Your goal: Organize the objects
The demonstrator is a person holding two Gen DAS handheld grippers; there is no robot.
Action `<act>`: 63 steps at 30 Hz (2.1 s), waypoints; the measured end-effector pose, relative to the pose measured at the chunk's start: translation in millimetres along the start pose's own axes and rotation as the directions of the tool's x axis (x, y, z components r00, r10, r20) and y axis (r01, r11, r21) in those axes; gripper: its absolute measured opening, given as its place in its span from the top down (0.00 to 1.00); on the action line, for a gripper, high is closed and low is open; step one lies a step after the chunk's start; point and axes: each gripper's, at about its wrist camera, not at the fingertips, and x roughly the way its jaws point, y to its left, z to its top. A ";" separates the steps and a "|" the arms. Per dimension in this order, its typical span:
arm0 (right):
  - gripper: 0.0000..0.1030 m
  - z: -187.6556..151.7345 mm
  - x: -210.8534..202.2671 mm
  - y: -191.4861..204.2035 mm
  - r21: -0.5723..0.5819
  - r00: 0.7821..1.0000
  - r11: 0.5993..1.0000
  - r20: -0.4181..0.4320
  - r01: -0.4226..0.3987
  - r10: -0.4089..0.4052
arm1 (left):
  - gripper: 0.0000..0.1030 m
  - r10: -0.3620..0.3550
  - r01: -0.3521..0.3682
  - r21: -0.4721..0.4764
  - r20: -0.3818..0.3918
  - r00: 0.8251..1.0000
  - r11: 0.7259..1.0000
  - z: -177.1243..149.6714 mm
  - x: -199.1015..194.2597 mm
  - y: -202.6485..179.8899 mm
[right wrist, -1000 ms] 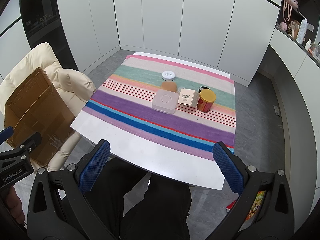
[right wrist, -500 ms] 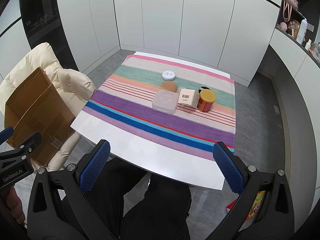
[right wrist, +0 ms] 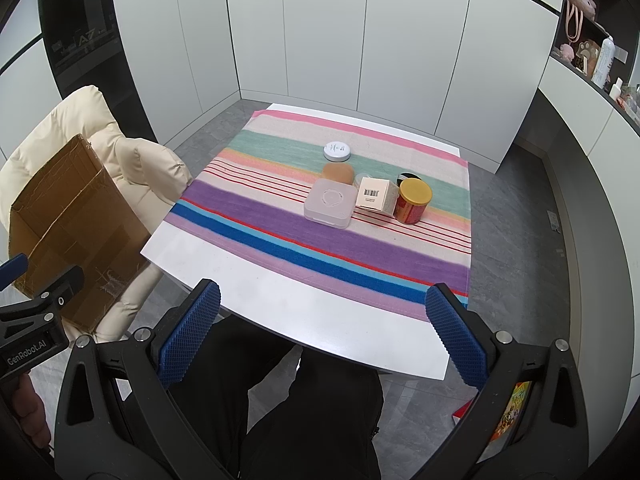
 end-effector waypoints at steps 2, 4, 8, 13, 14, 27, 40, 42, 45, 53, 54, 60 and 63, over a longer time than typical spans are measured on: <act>0.00 0.1 0.0 0.0 0.001 1.000 1.000 0.000 -0.001 0.001 | 0.00 -0.002 0.002 0.000 0.001 1.000 1.000 -0.1 -0.2 0.3; 0.00 0.3 -0.1 0.0 0.001 1.000 1.000 0.000 0.000 0.000 | 0.00 -0.004 0.004 0.000 0.001 1.000 1.000 -0.1 0.2 0.1; 0.00 0.5 0.0 0.0 0.001 1.000 1.000 0.000 0.000 0.000 | 0.00 -0.010 0.010 0.001 -0.001 1.000 1.000 -0.2 0.8 0.9; 0.00 0.6 0.4 -0.4 0.001 1.000 1.000 0.000 0.005 -0.005 | 0.00 -0.023 0.023 0.006 -0.002 1.000 1.000 0.8 1.2 -1.3; 0.00 0.5 0.3 -1.3 0.004 1.000 1.000 0.000 0.006 -0.006 | 0.00 -0.026 0.026 0.010 -0.002 1.000 1.000 0.7 1.3 -3.3; 0.00 -6.9 -5.8 -29.1 0.064 0.999 0.997 0.004 0.035 -0.035 | 0.01 -0.125 0.125 0.111 -0.005 0.992 0.986 5.3 0.3 -44.5; 0.00 -4.9 7.9 -69.2 0.126 0.999 0.991 0.013 0.039 -0.040 | 0.00 -0.198 0.194 0.173 0.008 0.980 0.966 40.9 19.0 -104.2; 0.00 0.0 18.8 -74.6 0.121 0.999 0.992 0.007 0.048 -0.049 | 0.00 -0.180 0.178 0.176 0.000 0.984 0.968 48.8 30.9 -116.0; 0.00 7.7 42.6 -87.3 0.121 0.999 0.992 -0.014 0.048 -0.047 | 0.00 -0.143 0.140 0.203 -0.002 0.990 0.969 58.9 50.8 -133.3; 0.00 23.7 102.5 -125.2 0.144 0.996 0.987 -0.063 0.074 -0.065 | 0.00 -0.178 0.191 0.230 -0.077 0.981 0.954 71.6 112.1 -168.5; 0.00 25.6 111.8 -129.1 0.142 0.995 0.987 -0.068 0.077 -0.068 | 0.00 -0.174 0.185 0.228 -0.067 0.983 0.956 72.2 120.9 -173.7; 0.00 33.2 167.4 -148.1 0.137 0.993 0.987 -0.095 0.078 -0.066 | 0.00 -0.156 0.177 0.293 -0.094 0.983 0.939 74.4 164.5 -209.3; 0.00 36.1 193.5 -156.2 0.142 0.992 0.987 -0.104 0.081 -0.067 | 0.00 -0.164 0.191 0.305 -0.110 0.980 0.933 74.4 183.5 -223.1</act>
